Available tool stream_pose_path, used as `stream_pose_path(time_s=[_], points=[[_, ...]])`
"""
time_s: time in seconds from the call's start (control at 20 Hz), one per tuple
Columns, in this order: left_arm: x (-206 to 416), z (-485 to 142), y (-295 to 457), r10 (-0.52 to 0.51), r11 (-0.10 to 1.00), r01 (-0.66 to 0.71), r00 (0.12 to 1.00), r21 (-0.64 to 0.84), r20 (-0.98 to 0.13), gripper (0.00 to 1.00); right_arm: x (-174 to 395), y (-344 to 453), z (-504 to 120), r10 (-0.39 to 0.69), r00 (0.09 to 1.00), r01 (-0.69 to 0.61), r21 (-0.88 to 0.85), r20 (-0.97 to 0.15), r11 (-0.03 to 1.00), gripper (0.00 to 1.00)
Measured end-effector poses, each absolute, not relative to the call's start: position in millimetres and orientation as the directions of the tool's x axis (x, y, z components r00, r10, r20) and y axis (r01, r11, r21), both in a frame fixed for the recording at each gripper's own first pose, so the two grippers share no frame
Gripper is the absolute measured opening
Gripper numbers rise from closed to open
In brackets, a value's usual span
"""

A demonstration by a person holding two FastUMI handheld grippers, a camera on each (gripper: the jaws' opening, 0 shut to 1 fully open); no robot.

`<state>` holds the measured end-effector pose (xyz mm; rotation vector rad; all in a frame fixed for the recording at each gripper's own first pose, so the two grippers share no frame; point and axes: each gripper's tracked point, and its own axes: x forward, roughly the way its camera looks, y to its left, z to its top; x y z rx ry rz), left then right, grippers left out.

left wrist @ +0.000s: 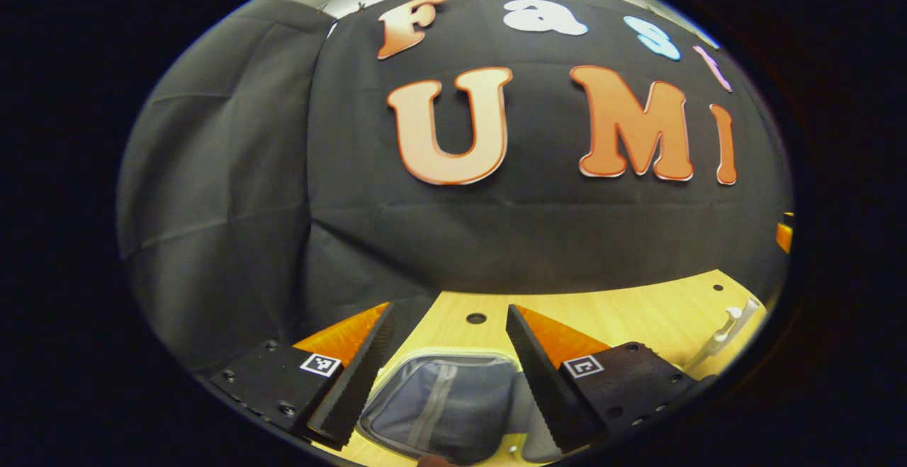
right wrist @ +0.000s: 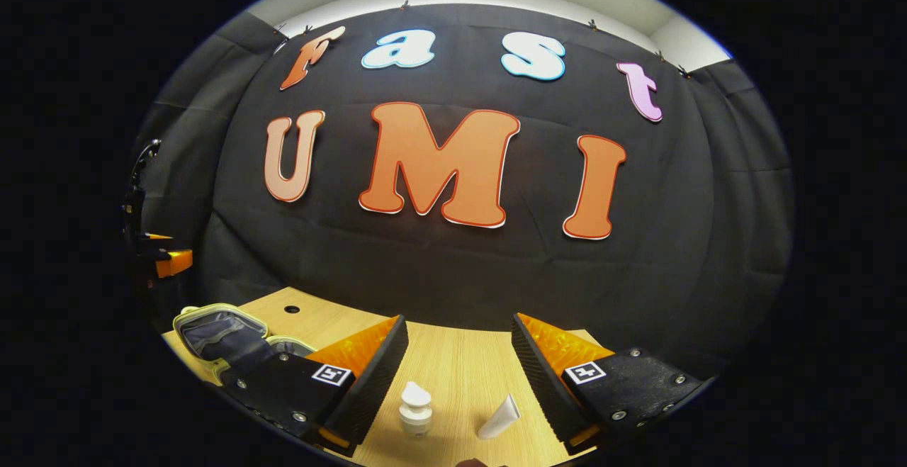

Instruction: First open the suitcase, pack the skin care products into it, and then close the suitcase.

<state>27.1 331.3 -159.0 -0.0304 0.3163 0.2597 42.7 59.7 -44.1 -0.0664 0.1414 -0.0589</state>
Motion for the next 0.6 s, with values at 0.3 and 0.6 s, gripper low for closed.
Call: stream_pose_path(time_s=[0.3,0.6], points=[[27,-99,211,0.150,0.989,-0.145,0.970,0.042,-0.189,0.99,38,34,-44,-0.056,0.991,0.048,-0.067,-0.118,0.997,0.94],[24,-86,102,0.006,1.000,-0.001,0.986,0.028,-0.165,0.99,32,18,-55,-0.050,0.991,0.042,-0.068,-0.120,0.997,0.94]])
